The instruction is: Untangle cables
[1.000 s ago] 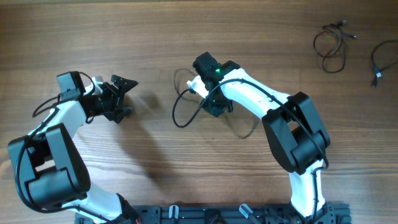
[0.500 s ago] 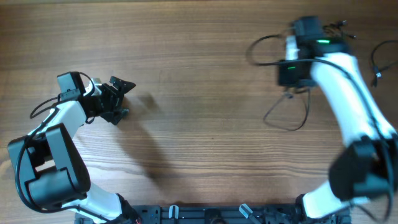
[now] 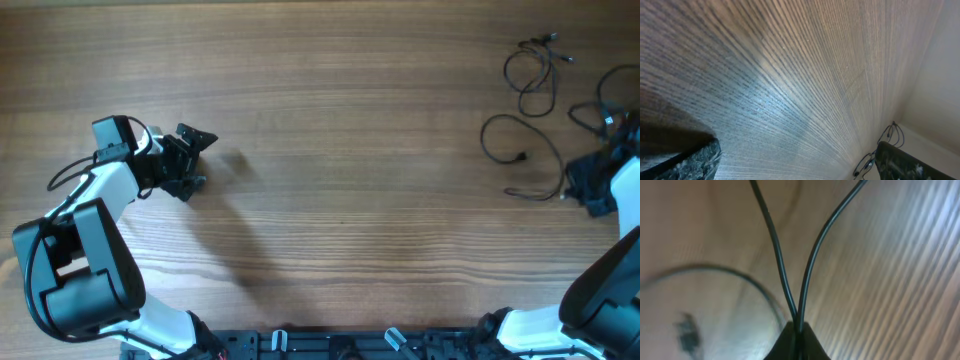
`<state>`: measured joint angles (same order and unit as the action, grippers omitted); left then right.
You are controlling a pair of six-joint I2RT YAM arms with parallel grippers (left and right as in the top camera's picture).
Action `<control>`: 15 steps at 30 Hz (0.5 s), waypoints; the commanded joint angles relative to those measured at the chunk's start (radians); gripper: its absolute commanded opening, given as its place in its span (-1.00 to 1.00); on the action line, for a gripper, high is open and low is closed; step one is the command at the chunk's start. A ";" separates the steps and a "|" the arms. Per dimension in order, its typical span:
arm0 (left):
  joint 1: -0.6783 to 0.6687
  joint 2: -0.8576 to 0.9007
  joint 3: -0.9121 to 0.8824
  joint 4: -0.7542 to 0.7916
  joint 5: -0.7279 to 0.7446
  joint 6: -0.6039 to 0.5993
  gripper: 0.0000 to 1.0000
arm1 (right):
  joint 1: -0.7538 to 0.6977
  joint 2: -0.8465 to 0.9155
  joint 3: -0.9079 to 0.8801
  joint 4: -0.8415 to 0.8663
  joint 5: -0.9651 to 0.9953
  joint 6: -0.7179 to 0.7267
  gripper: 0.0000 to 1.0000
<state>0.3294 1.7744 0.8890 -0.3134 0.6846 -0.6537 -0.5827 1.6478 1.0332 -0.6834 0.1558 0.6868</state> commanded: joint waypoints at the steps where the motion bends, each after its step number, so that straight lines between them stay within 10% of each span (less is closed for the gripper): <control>1: 0.003 -0.018 -0.005 0.001 -0.005 -0.006 1.00 | -0.023 -0.002 -0.076 0.101 -0.063 0.068 -0.41; 3: 0.003 -0.018 -0.005 0.001 -0.005 -0.006 1.00 | -0.019 -0.003 -0.076 0.164 -0.175 -0.030 0.98; 14: 0.002 -0.021 -0.005 0.148 0.216 -0.006 0.99 | -0.019 -0.451 0.032 0.198 -0.397 -0.119 0.99; 15: 0.002 -0.021 -0.005 0.144 0.187 -0.006 0.99 | -0.018 -0.484 0.032 0.200 -0.397 -0.173 0.71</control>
<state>0.3290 1.7741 0.8860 -0.1715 0.8272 -0.6575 -0.6048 1.2366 1.0466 -0.4870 -0.2539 0.6167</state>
